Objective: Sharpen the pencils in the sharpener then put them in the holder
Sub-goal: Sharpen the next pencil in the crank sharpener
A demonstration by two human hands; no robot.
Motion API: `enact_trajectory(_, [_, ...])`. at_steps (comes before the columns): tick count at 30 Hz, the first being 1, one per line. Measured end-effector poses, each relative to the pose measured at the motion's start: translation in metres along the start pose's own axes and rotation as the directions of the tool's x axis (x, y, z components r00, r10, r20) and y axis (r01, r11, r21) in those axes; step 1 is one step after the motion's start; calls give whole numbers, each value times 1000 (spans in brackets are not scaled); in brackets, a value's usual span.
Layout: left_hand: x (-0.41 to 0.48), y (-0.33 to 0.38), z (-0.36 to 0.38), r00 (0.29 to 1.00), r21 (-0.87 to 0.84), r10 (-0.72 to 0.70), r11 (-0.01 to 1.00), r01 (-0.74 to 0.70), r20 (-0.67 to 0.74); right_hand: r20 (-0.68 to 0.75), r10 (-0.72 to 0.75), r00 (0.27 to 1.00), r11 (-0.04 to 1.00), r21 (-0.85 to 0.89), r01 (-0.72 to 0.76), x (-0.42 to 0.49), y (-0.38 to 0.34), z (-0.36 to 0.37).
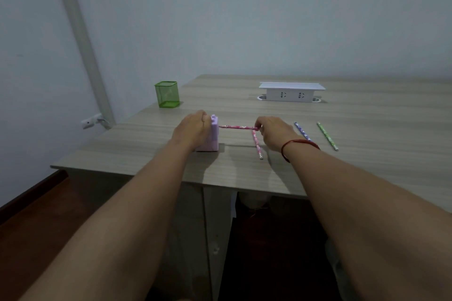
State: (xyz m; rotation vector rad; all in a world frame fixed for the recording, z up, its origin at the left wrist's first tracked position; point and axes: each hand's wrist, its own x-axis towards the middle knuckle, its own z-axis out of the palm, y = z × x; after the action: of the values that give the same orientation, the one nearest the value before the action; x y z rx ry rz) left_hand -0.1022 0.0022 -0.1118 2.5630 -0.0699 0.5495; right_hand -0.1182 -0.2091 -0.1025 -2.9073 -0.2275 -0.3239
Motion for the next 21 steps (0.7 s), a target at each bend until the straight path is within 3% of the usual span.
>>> enact_trajectory(12, [-3, 0, 1, 1000, -42, -26, 999, 25, -3, -9, -29, 1000, 999, 19, 30, -11, -3, -5])
enact_trajectory(21, [-6, 3, 2, 999, -38, -39, 999, 39, 0, -58, -71, 996, 996, -61, 68, -2, -28, -9])
